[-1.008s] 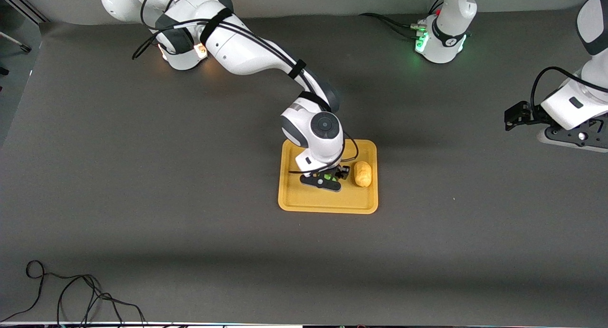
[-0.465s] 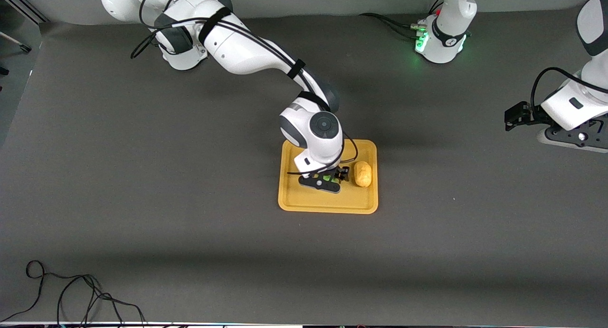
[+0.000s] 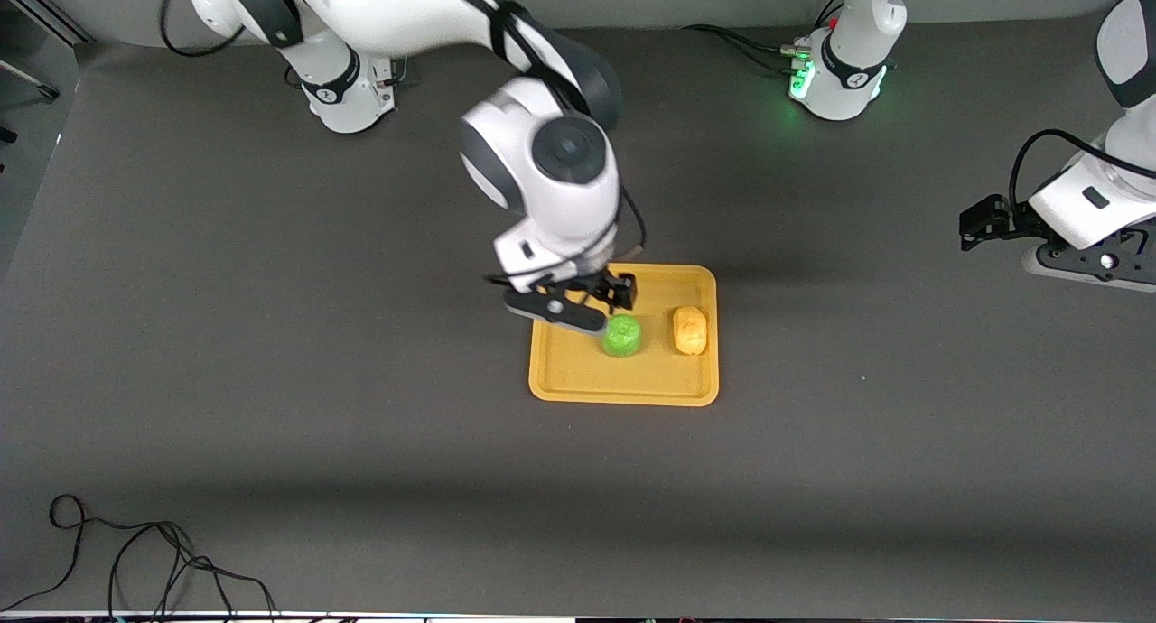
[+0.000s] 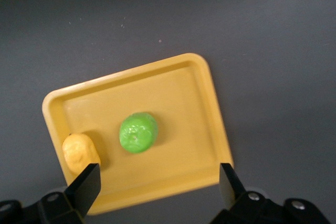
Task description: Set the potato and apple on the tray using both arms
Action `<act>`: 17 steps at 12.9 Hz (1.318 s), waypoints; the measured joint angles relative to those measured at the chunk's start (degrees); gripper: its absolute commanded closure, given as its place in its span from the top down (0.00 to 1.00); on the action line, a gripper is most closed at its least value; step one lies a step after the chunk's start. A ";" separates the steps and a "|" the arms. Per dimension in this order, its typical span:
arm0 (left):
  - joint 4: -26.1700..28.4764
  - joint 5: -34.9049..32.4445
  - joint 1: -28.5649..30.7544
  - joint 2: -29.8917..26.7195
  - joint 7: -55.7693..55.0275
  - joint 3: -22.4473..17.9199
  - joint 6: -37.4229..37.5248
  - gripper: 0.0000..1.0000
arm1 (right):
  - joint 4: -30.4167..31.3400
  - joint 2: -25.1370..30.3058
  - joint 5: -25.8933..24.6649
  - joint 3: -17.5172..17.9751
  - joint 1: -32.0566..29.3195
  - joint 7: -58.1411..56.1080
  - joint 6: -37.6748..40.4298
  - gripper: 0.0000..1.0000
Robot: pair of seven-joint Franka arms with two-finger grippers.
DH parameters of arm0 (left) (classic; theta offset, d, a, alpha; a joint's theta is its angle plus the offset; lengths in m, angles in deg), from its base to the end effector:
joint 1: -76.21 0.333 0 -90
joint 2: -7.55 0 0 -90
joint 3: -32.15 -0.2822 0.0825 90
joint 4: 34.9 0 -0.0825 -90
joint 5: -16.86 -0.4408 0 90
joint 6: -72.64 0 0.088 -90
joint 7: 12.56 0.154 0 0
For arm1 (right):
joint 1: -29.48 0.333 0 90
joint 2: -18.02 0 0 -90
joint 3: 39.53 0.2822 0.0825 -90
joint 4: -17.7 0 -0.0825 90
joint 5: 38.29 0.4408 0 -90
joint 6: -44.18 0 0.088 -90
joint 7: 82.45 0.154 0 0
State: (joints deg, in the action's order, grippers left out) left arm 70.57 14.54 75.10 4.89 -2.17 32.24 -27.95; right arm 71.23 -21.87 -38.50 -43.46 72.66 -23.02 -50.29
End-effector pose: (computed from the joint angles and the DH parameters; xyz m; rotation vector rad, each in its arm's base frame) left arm 0.5994 -0.0071 0.4443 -3.0872 0.3261 0.0649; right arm 0.5945 0.5049 0.4012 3.0809 -0.5219 0.0765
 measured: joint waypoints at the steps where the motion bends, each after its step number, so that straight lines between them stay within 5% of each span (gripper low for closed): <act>1: -0.02 0.03 0.00 0.01 0.00 0.02 0.06 1.00 | 2.47 4.48 0.01 0.05 -2.32 -3.27 2.04 1.00; 4: -0.02 0.07 0.01 0.02 -0.01 -0.01 0.60 1.00 | 17.35 18.89 0.05 1.11 -13.33 -19.55 3.42 1.00; 9: -0.02 0.13 0.06 0.02 -0.05 -0.07 0.83 1.00 | 35.86 34.97 0.08 9.77 -37.38 -38.65 3.34 1.00; 13: -0.23 0.25 1.15 0.02 -1.22 -0.20 0.73 1.00 | 39.51 37.73 0.09 9.98 -47.59 -51.50 3.04 1.00; 17: -0.25 0.39 1.63 0.02 -2.33 -0.20 0.56 1.00 | 39.91 37.78 0.09 7.42 -48.74 -54.54 2.53 1.00</act>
State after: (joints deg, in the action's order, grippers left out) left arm 70.32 14.93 76.73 4.91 -4.50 32.04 -27.38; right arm 111.14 15.91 -38.41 -36.04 23.92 -77.57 -47.76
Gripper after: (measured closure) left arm 0.000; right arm 0.000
